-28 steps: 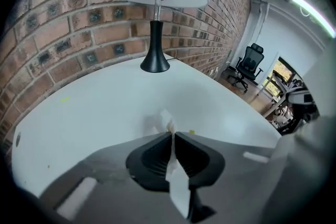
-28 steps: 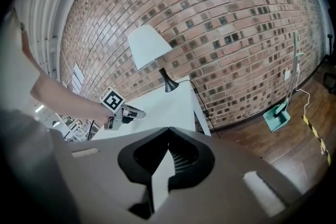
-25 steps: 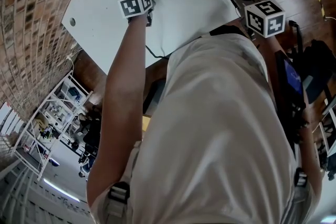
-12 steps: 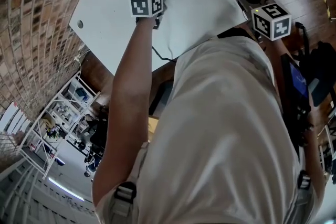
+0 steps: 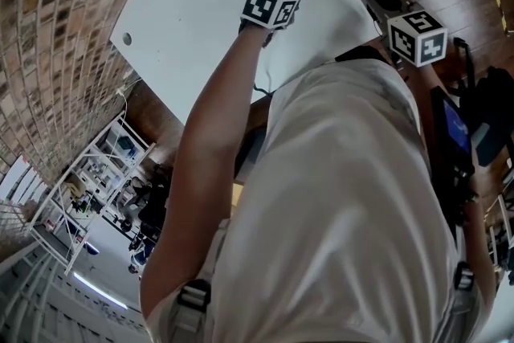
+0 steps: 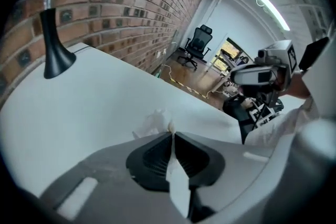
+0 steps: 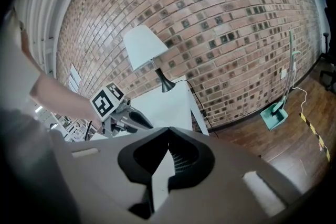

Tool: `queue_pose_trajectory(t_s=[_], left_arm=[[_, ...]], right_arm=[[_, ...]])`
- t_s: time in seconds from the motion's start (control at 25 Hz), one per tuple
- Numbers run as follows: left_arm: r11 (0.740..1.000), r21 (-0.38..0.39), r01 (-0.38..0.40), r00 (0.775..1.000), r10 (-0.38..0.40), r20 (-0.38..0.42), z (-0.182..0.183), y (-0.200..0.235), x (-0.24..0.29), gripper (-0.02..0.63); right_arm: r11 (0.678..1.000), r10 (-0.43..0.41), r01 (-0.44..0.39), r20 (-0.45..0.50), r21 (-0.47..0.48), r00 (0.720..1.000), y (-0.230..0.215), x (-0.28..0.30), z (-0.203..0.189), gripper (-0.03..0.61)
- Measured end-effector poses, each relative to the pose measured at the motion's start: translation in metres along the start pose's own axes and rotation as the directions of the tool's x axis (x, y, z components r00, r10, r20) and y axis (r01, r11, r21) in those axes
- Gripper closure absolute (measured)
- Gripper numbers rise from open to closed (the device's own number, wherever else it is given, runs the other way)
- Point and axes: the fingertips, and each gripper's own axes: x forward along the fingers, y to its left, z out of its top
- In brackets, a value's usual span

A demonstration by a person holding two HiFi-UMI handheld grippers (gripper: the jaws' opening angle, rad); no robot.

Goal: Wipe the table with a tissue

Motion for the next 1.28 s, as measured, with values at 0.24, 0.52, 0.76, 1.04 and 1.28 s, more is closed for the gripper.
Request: queue_pose_trajectory(t_s=[0.24, 0.52, 0.76, 1.04, 1.28], left_arm=[[0.992, 0.082, 0.096, 0.992, -0.102, 0.077, -0.01, -0.061, 0.002, 0.592], [0.997, -0.071, -0.037, 0.963, 0.055, 0.263, -0.045, -0.066, -0.059, 0.592], [0.943, -0.264, -0.204, 0.891, 0.291, 0.348, -0.091, -0.037, -0.116, 0.592], [0.865, -0.414, -0.285, 0.806, 0.45, 0.385, -0.137, -0.02, -0.152, 0.592], [0.79, -0.564, -0.241, 0.745, 0.523, 0.414, -0.19, -0.01, -0.176, 0.592]], right_arm=[[1.0, 0.025, -0.025, 0.023, 0.006, 0.999, 0.002, 0.005, 0.011, 0.571], [0.989, 0.091, -0.093, -0.027, -0.118, 0.996, 0.028, 0.028, 0.016, 0.571], [0.957, 0.215, -0.229, -0.096, -0.178, 0.972, 0.082, 0.05, 0.008, 0.571], [0.902, 0.3, -0.344, -0.192, -0.262, 0.934, 0.142, 0.068, -0.008, 0.571], [0.864, 0.323, -0.408, -0.296, -0.294, 0.899, 0.194, 0.083, -0.042, 0.571]])
